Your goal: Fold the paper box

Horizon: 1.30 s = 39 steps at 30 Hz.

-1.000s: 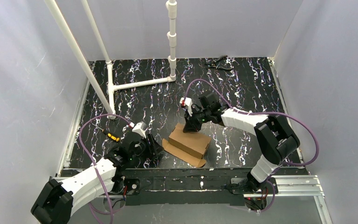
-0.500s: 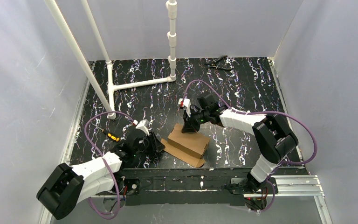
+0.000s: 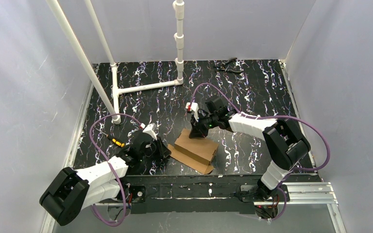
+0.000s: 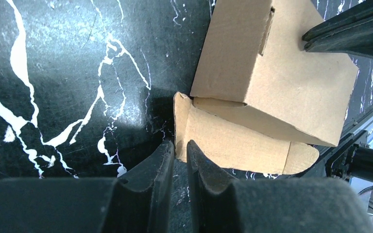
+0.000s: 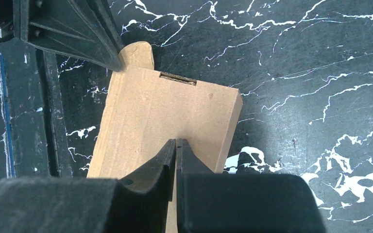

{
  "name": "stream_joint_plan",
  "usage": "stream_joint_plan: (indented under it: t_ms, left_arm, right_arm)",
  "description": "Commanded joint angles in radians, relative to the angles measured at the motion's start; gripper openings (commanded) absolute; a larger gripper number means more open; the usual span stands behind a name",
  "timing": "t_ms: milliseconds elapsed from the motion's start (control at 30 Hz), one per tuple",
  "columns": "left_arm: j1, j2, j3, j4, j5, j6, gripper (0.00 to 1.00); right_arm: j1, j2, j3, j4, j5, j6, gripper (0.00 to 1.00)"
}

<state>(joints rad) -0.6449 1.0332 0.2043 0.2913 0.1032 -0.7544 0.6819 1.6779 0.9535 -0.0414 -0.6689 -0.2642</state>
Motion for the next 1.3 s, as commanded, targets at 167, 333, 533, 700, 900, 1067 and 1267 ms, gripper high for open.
stream_joint_plan:
  t_ms: [167,333,533,700,900,1067,1267]
  left_arm:
    - [-0.009,-0.024,0.045,0.008,-0.012,0.064,0.15]
    - [-0.024,-0.022,0.054,0.017,-0.009,0.081,0.04]
    - [-0.053,-0.025,0.07,0.019,-0.004,0.106,0.0]
    - [-0.06,-0.034,0.066,0.018,-0.008,0.115,0.0]
    - [-0.073,-0.053,0.051,0.017,-0.021,0.138,0.0]
    - [-0.093,-0.057,0.033,0.016,-0.045,0.156,0.0]
    - [-0.103,-0.068,0.01,0.015,-0.087,0.149,0.0]
  right_arm:
    - [0.015,0.041,0.006,-0.037,0.025,-0.01,0.13]
    - [0.017,0.042,0.006,-0.037,0.027,-0.01,0.13]
    - [0.026,0.05,0.007,-0.039,0.041,-0.009,0.13]
    - [0.031,0.055,0.007,-0.041,0.051,-0.011,0.13]
    - [0.033,0.068,0.011,-0.044,0.086,-0.009,0.13]
    - [0.034,0.071,0.009,-0.043,0.101,-0.006,0.12]
    - [0.036,0.02,0.022,-0.097,0.006,-0.075,0.31]
